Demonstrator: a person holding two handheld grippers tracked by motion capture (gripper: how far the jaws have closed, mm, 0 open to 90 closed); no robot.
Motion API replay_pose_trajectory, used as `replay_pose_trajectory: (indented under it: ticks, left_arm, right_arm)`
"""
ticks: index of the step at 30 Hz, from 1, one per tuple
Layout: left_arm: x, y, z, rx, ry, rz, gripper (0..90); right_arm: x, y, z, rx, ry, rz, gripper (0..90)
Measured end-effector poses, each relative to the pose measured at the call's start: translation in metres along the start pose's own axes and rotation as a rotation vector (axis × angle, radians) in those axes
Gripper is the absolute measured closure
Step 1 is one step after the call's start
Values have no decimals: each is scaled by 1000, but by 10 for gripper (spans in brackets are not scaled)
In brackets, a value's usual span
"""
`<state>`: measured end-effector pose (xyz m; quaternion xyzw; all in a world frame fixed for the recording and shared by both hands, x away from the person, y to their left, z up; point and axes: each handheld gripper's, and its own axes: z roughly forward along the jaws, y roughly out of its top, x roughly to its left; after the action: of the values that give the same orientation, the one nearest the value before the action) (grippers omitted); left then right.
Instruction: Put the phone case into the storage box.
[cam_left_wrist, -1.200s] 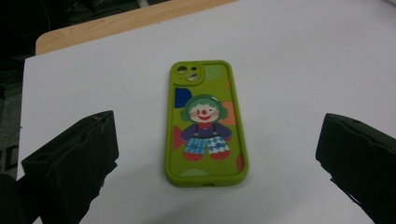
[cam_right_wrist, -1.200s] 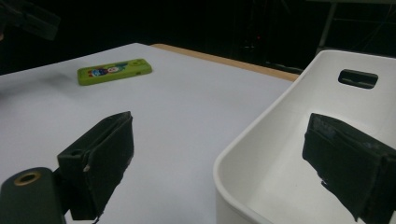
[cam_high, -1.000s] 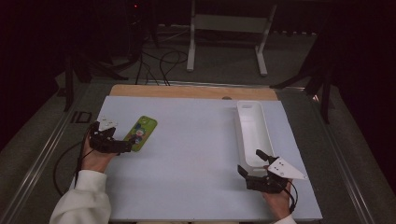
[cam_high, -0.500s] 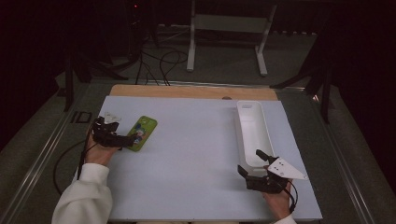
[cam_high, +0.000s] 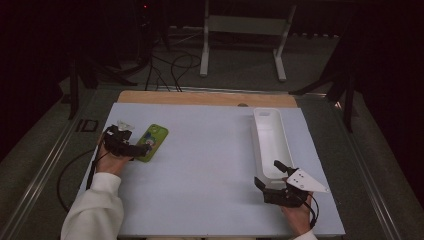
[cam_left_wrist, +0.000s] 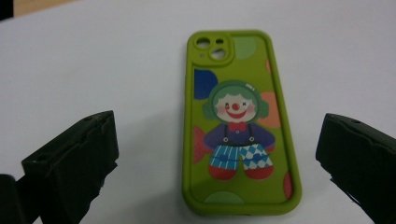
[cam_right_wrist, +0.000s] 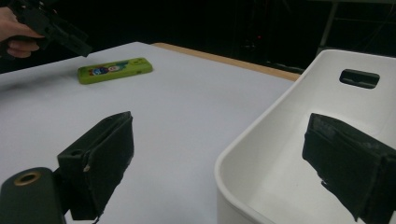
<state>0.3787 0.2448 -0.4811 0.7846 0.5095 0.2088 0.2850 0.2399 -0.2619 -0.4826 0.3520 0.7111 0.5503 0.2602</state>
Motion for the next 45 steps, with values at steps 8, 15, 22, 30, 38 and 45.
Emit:
replay_pose_trajectory:
  ticks: [8, 15, 22, 30, 38, 45]
  left_arm:
    - [-2, 0, 11, 55, -7, 7, 0]
    - [-4, -2, 23, 103, -11, 4, 0]
    - [-4, -3, 30, 123, -25, -22, 15]
    - [-2, -2, 32, 129, -29, -39, 65]
    - [-5, -2, 33, 116, -44, -39, 66]
    - [-8, -2, 38, 136, -44, -24, 63]
  right_arm:
    - [0, 0, 0, 2, 0, -2, 90]
    - [0, 0, 0, 4, 1, 0, 90]
    - [0, 0, 1, 5, 1, 0, 89]
    - [0, 0, 0, 5, 0, 0, 89]
    - [1, 0, 1, 5, 0, -3, 90]
    - [0, 0, 0, 6, 0, -4, 90]
